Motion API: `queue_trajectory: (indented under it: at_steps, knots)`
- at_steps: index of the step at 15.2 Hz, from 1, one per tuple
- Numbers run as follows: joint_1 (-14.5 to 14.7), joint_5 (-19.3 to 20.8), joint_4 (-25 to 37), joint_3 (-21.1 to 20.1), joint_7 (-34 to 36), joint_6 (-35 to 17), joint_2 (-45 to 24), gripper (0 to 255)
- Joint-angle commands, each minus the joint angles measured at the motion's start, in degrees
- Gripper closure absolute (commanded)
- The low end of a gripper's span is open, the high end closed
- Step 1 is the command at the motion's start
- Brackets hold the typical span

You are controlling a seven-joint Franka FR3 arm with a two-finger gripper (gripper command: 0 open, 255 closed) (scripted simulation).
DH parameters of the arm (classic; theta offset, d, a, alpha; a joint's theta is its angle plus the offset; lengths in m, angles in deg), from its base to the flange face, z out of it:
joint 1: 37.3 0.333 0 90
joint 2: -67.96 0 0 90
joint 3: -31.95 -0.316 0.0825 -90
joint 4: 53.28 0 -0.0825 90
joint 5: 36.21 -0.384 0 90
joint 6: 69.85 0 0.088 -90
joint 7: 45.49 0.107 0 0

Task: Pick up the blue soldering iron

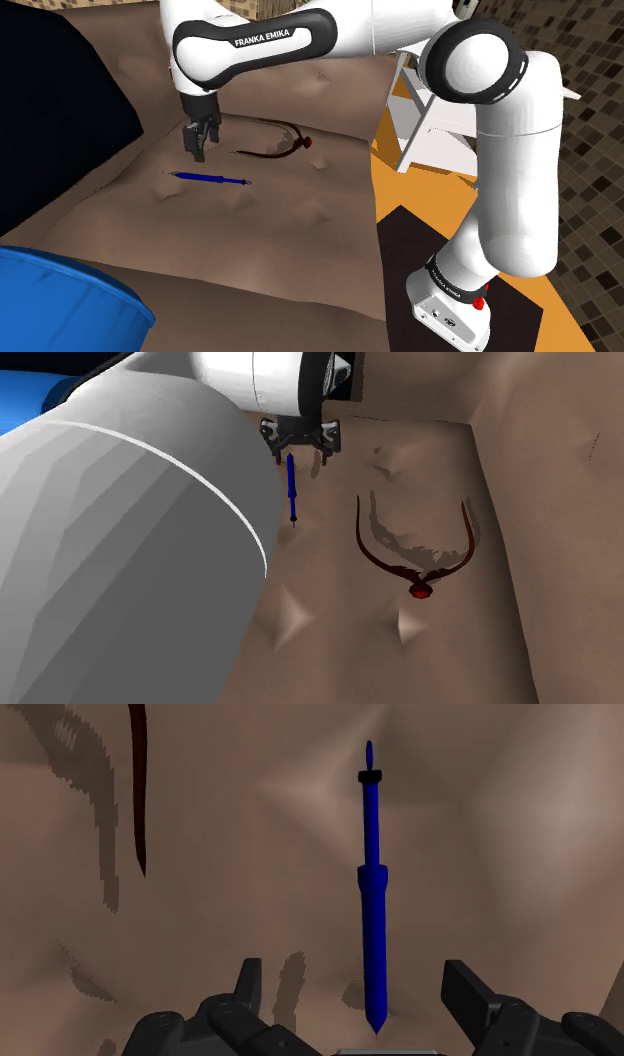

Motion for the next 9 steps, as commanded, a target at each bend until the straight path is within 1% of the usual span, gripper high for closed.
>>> queue_trajectory:
  at_steps: [1, 4, 9]
  knots:
    - [2.1, 1.3, 6.0, -0.3, -0.7, 1.6, -4.8, 0]
    - [4.9, 2.8, 14.6, -0.5, -2.2, 4.1, -11.3, 0]
    - [4.8, 3.1, 12.5, -0.2, -2.0, 1.0, -12.3, 0]
